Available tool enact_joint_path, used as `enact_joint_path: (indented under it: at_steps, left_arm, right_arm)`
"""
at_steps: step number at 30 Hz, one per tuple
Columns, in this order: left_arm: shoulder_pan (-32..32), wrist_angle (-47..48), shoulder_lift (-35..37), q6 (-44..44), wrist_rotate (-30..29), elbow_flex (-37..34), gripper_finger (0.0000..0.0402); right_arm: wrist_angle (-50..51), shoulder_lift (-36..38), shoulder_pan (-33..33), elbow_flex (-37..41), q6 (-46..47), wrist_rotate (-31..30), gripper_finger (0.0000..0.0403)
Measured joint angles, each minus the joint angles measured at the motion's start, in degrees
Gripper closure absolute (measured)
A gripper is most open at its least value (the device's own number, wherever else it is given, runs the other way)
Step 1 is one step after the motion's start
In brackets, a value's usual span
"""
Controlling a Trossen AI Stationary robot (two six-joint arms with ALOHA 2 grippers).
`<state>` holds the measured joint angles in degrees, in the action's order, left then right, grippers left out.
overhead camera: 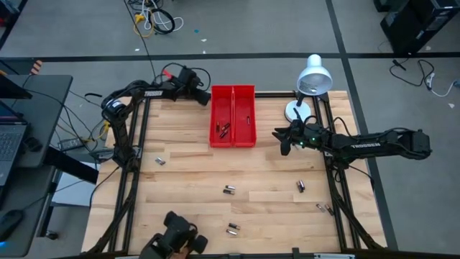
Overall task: Sort batteries
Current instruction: Put the silver battery into the right red bin
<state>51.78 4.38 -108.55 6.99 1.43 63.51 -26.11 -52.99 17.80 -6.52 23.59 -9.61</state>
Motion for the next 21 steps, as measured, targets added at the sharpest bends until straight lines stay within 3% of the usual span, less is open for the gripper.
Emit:
enact_joint_path:
  at_steps: [9, 21]
  left_arm:
    - [-1.62, -0.01, -0.03, -0.79, 0.82, -0.02, 0.0348]
    - [-1.23, -7.17, -0.4, -0.21, 0.65, -4.65, 0.0355]
  right_arm:
    - [-0.56, 0.0, 0.0, 0.0, 0.33, 0.0, 0.0286]
    - [-1.72, 0.0, -0.04, 0.0, 0.92, 0.02, 0.0286]
